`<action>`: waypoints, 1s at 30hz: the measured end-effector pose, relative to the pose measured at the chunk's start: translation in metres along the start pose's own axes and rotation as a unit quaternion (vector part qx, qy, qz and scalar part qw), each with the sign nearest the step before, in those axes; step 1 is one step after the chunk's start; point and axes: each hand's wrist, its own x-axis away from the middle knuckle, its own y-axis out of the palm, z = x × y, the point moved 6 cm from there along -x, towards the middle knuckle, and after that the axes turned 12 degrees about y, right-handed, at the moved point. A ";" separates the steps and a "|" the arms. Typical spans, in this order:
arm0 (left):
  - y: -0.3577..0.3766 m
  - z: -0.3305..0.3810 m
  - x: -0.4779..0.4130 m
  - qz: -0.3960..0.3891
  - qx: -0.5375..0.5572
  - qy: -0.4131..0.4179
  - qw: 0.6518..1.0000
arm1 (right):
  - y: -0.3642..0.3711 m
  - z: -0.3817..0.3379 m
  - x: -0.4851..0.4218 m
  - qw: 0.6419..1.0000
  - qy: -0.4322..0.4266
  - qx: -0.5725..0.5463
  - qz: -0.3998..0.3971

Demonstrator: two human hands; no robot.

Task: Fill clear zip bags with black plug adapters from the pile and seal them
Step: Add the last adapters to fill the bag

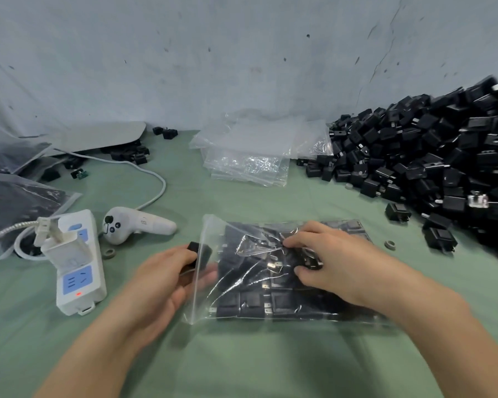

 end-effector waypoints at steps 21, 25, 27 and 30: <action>0.002 -0.004 0.001 -0.079 -0.150 0.024 0.985 | -0.010 -0.012 0.000 0.998 -0.042 0.017 0.040; -0.001 -0.004 0.002 -0.048 -0.225 0.058 0.971 | 0.001 -0.026 0.002 0.997 -0.048 0.043 0.037; 0.000 -0.001 0.003 -0.040 -0.289 0.089 0.952 | 0.004 -0.029 0.003 0.997 -0.049 0.044 0.041; 0.004 0.001 0.002 -0.057 -0.295 0.104 0.948 | 0.003 -0.032 0.003 0.997 -0.055 0.037 0.051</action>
